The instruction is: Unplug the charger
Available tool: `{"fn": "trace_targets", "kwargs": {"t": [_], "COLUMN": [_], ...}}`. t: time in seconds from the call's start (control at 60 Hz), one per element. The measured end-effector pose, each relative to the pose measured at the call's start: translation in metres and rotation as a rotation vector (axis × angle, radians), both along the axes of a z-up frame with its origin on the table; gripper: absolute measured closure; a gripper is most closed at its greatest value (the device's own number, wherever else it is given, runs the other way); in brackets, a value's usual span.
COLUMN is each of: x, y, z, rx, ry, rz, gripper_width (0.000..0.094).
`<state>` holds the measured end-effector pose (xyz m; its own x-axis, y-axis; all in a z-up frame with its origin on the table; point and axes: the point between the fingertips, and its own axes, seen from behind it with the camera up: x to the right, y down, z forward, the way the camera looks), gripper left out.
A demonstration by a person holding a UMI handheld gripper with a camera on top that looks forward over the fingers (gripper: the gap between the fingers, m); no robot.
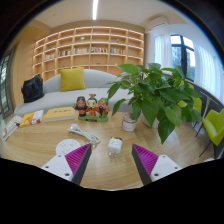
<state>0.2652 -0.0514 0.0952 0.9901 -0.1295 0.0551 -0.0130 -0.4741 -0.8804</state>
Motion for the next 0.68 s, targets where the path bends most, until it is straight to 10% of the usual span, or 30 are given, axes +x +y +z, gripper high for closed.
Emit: {"fn": "trace_targets", "kwargs": {"t": [0.683], "x": [-0.033], "y": [-0.177], "z": [0.066], "rx": [0.054], "ry": [-0.065], "rz": [0.043], "gripper_width": [0.0100]}}
